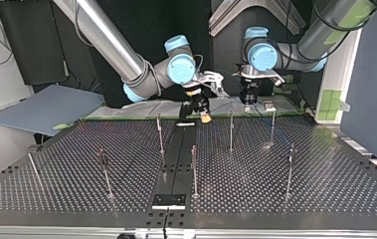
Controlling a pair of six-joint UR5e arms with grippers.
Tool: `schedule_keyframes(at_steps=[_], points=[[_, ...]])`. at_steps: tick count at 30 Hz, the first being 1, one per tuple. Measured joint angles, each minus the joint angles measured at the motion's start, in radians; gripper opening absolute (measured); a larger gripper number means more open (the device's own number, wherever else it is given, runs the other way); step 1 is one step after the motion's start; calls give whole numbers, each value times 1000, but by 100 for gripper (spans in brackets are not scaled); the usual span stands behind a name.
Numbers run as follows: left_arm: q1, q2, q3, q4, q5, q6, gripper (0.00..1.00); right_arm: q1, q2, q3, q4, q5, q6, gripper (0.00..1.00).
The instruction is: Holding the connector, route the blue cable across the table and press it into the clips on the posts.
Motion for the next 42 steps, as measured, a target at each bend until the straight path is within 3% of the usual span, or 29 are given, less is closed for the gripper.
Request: schedule_keyframes(at_steps=[22,32,42], points=[[10,-39,56,29,40,-23,0,-52,3,0,-3,-31,21,0],[17,-98,132,16,47,-39,0,-70,4,0,-3,-39,25,0],[38,-108,209,-6,55,-48,0,-86,3,-1,-5,-41,22,0]])
